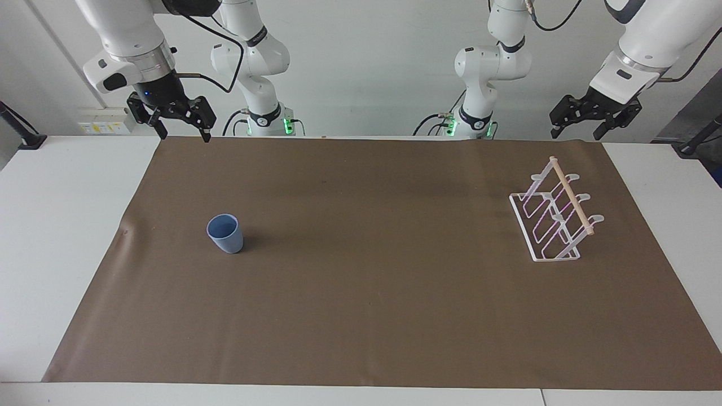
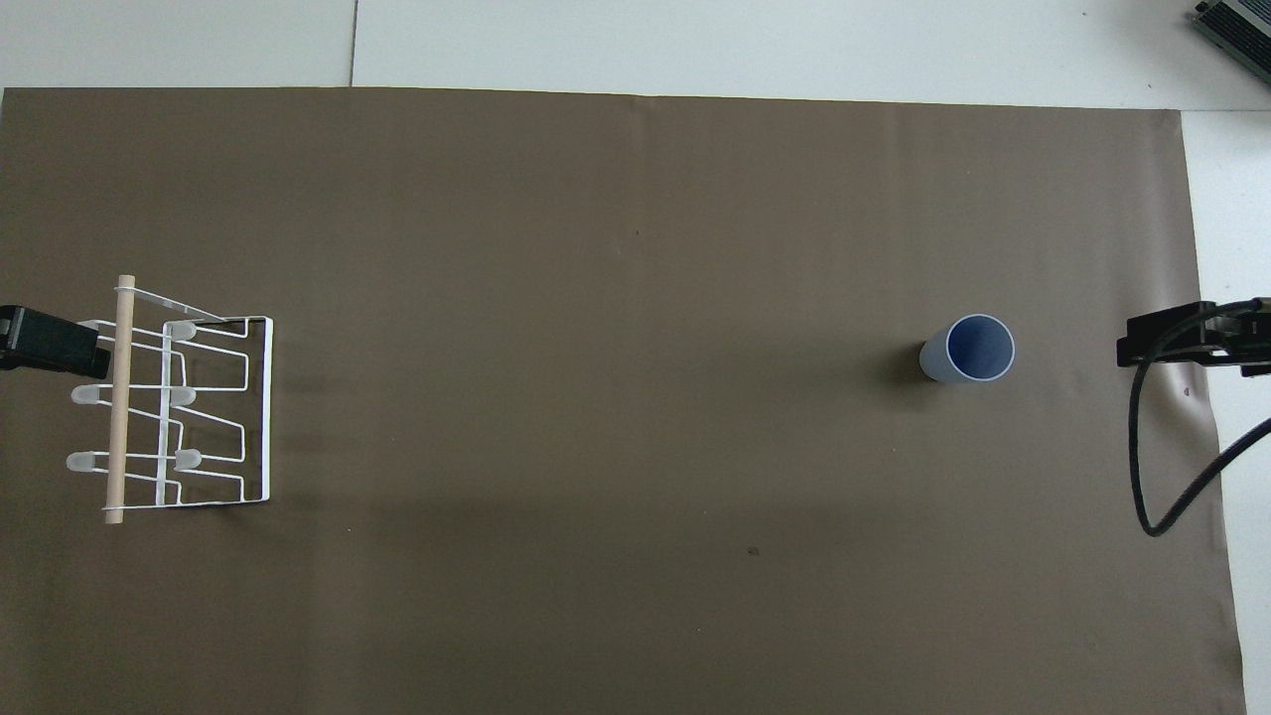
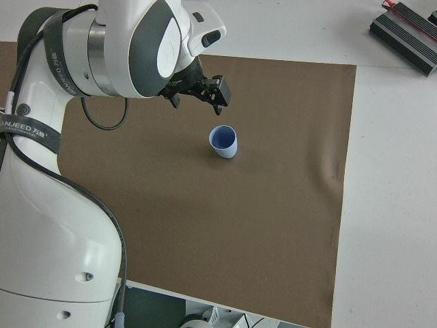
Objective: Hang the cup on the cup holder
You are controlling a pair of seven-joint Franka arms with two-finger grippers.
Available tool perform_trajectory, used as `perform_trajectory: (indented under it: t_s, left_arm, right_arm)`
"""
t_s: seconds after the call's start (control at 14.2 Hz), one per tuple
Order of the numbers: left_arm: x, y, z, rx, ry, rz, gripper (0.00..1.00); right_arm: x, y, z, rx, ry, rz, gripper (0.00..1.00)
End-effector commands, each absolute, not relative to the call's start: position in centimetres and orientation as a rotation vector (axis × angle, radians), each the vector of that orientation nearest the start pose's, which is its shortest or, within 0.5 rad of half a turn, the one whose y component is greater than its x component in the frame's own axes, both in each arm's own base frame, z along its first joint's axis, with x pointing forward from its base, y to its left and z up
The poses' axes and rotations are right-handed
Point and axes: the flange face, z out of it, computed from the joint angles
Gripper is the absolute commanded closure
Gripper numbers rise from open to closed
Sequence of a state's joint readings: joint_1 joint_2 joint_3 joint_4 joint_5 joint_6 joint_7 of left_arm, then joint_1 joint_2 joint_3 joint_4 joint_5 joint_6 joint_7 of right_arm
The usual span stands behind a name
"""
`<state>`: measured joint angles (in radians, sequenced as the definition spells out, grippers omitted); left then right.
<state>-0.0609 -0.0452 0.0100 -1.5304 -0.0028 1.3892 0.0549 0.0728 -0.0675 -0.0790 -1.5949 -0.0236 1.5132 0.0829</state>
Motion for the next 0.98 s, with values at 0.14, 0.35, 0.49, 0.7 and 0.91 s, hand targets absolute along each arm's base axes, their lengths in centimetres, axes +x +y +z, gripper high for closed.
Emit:
perform_trajectory:
  t_s: [0.14, 0.35, 0.49, 0.7, 0.91]
  left_arm:
    - [51.0, -3.0, 65.4, -3.123, 0.18, 0.168, 0.0]
    - [51.0, -3.6, 65.2, -3.122, 0.199, 0.156, 0.0]
    - [50.8, -4.3, 65.3, -3.119, 0.223, 0.163, 0.0]
    - [50.7, -4.6, 65.6, -3.12, 0.231, 0.156, 0.0]
    - [50.9, -4.9, 65.6, -3.126, 0.24, 0.135, 0.0]
  right_arm:
    - [53.3, -1.8, 63.7, -3.172, 0.115, -0.003, 0.0]
    - [54.9, -3.4, 59.5, -3.175, 0.072, -0.049, 0.0]
    - [55.7, -3.5, 56.0, -3.174, 0.047, -0.088, 0.0]
    - [56.5, -4.9, 50.3, -3.171, -0.073, -0.088, 0.0]
    - [58.6, -6.5, 44.8, -3.16, -0.14, -0.071, 0.0]
